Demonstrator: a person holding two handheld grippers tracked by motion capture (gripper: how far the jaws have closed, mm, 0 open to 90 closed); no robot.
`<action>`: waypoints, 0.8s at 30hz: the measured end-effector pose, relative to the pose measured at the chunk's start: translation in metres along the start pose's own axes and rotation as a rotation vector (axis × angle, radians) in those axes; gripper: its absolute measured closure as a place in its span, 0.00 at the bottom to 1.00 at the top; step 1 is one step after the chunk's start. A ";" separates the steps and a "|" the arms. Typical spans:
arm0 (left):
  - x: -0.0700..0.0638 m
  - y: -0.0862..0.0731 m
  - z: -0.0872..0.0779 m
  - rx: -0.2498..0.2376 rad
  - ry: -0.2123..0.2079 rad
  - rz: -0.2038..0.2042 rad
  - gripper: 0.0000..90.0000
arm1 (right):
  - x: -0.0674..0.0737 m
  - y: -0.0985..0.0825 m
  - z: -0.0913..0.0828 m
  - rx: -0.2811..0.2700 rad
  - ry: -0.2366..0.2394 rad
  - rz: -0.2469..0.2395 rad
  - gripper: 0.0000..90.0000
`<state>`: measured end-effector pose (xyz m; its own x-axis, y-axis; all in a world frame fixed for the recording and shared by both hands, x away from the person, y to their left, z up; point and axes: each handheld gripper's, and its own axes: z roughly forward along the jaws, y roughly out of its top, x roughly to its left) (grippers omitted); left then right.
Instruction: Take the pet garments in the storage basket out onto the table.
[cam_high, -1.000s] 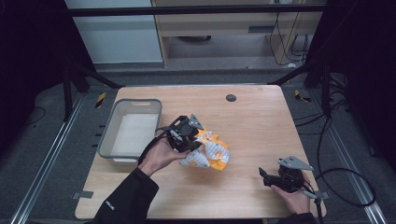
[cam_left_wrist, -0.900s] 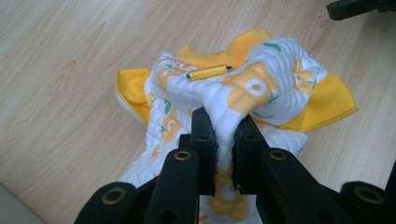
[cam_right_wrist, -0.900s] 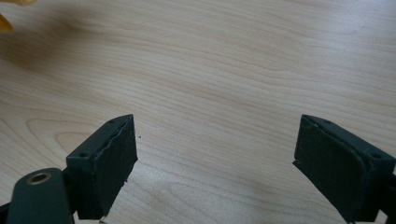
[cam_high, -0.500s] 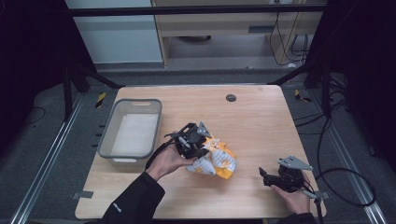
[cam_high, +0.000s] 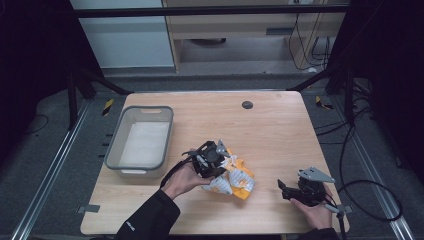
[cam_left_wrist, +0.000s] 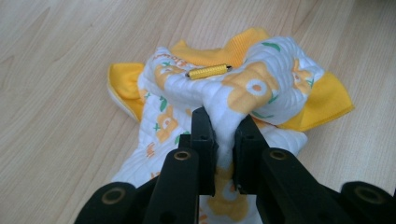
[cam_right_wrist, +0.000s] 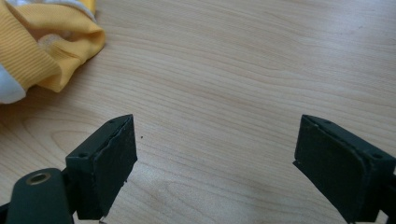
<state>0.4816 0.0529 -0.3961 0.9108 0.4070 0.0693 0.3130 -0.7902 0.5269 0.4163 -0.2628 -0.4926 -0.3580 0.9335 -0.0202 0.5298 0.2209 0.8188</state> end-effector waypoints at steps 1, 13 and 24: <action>-0.001 -0.003 0.003 0.006 -0.006 0.004 0.90 | 0.000 0.000 0.000 0.000 -0.001 -0.002 0.14; -0.006 -0.017 0.016 0.025 -0.028 0.012 0.82 | 0.001 -0.001 0.001 0.004 0.000 -0.005 0.14; -0.010 -0.020 0.015 0.037 -0.007 0.028 0.61 | 0.001 -0.001 0.002 0.006 -0.002 -0.009 0.13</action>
<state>0.4702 0.0576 -0.4196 0.9212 0.3812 0.0777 0.2967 -0.8176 0.4935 0.4171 -0.2620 -0.4944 -0.3611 0.9321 -0.0284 0.5313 0.2307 0.8152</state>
